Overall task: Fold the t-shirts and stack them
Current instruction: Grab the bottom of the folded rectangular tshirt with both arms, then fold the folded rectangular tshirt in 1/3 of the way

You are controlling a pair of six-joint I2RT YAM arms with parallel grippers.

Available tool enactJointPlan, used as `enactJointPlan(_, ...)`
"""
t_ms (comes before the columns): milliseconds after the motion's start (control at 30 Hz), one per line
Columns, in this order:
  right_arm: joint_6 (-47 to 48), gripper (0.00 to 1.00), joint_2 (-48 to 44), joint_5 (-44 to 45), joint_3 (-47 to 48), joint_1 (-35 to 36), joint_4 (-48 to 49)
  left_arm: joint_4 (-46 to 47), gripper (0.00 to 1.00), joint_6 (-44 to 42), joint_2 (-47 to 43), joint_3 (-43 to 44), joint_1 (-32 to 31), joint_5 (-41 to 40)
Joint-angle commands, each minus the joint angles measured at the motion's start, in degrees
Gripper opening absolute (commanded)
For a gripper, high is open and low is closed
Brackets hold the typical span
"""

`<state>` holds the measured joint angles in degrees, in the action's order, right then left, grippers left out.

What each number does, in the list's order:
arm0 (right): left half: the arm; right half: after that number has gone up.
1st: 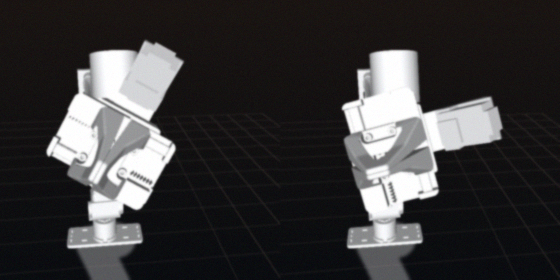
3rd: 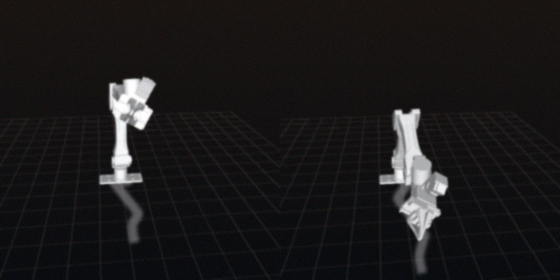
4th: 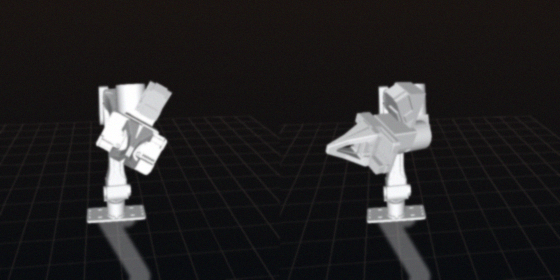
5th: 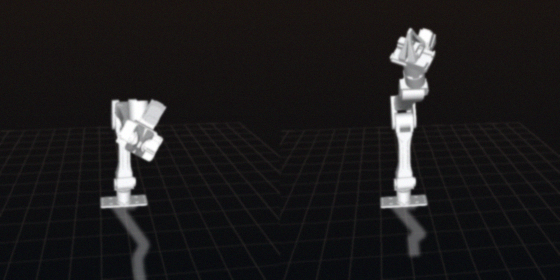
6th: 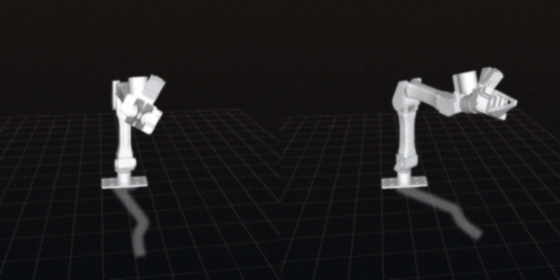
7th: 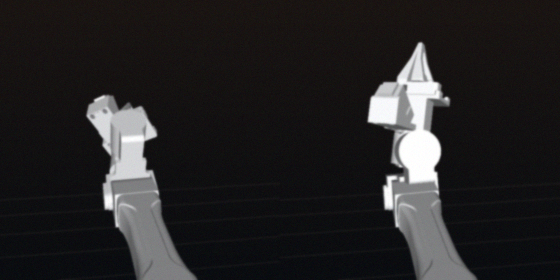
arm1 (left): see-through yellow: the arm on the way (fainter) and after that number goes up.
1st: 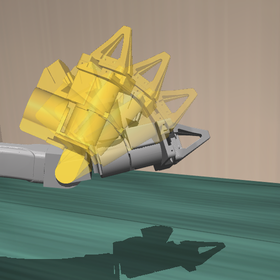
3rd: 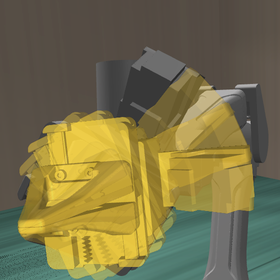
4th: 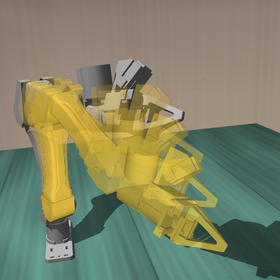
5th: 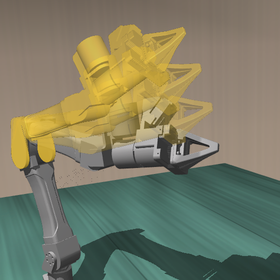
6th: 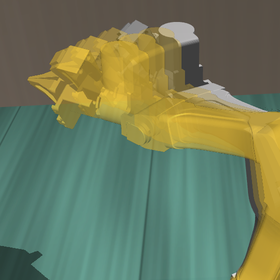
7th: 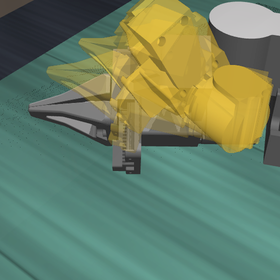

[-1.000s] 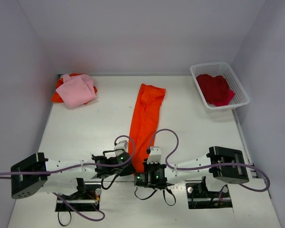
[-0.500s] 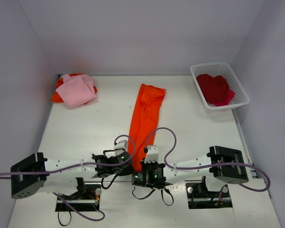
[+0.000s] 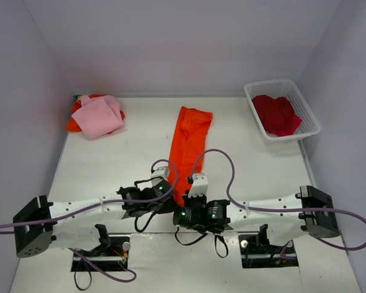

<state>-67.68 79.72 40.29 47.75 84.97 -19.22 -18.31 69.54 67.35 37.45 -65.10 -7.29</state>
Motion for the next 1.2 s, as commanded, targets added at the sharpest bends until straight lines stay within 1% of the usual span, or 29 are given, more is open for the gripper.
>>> enactJointPlan(0, 4.4, 0.0, -3.0, 4.1, 2.7, -1.7, -1.8, -1.6, 0.0, -2.9, -0.2, 4.2, 1.6, 0.0)
enactJointPlan(267, 9.5, 0.0, -4.6, 4.2, 5.4, -4.5, -1.8, -4.0, 0.0, -6.6, -2.8, 6.3, 7.7, 2.2)
enactJointPlan(500, 12.0, 0.0, -5.3, 4.5, 6.7, -6.5, -1.8, -4.9, 0.0, -8.5, -4.2, 7.9, 11.1, 3.9)
enactJointPlan(1000, 14.1, 0.0, -5.5, 5.4, 7.1, -9.5, -1.8, -4.7, 0.0, -9.6, -1.3, 11.4, 11.8, 3.8)
enactJointPlan(1167, 14.4, 0.0, -6.9, 5.7, 6.5, -11.3, -1.8, -4.3, 0.0, -11.2, 0.5, 12.7, 13.3, 4.7)
